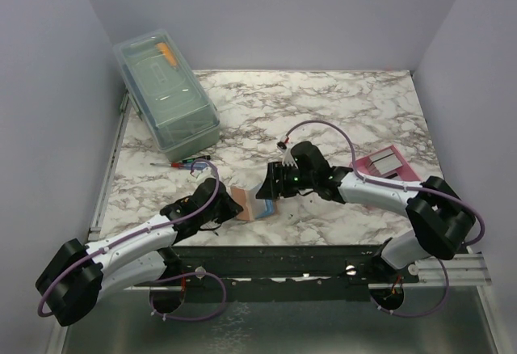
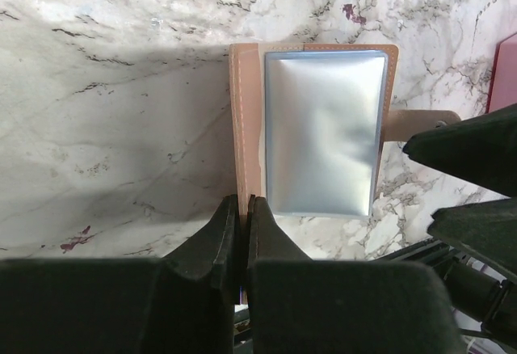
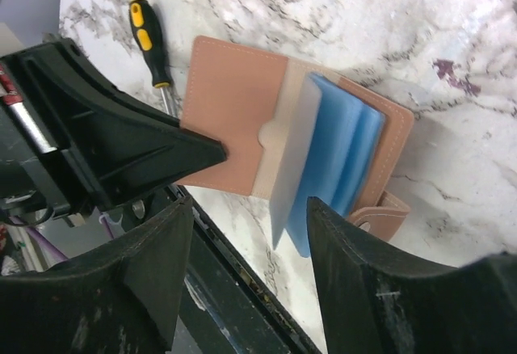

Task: Put the credit cards into the card holder
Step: Open the card holder at the center of the board.

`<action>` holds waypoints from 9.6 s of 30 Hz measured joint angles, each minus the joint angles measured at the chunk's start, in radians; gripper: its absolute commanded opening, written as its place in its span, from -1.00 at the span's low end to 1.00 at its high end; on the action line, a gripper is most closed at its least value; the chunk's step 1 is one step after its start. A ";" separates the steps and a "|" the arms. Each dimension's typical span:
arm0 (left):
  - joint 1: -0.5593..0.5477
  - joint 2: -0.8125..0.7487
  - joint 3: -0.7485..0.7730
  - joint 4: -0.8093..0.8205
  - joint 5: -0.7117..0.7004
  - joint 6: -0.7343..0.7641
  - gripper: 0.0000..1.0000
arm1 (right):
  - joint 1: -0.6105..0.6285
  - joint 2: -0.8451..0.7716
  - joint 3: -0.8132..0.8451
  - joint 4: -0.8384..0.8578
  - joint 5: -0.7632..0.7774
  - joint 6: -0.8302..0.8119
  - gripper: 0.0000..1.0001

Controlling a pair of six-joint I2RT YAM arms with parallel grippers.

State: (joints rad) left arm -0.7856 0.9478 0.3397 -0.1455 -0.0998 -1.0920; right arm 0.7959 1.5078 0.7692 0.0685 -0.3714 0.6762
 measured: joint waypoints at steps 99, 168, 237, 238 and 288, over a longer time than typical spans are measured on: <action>0.038 0.165 0.204 -0.103 -0.043 0.125 -1.00 | 0.016 0.414 -0.022 0.500 -0.233 0.163 -0.63; 0.045 0.163 0.047 0.008 -0.097 0.117 -1.00 | -0.075 0.288 -0.136 0.426 -0.284 0.124 -0.47; 0.046 0.043 0.144 -0.061 0.072 0.143 -0.68 | 0.021 0.431 -0.055 0.586 -0.240 0.249 -0.86; 0.046 0.052 0.129 -0.060 0.063 0.143 -0.68 | 0.022 0.413 -0.055 0.559 -0.237 0.241 -0.83; 0.053 -0.045 0.120 -0.075 0.075 0.127 -0.38 | -0.016 0.196 0.081 0.016 -0.089 -0.018 -0.43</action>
State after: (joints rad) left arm -0.7322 0.9024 0.4599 -0.2203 -0.0250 -0.9646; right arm 0.7795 1.7035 0.8505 0.0841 -0.4599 0.6579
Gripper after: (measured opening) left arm 0.292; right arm 0.279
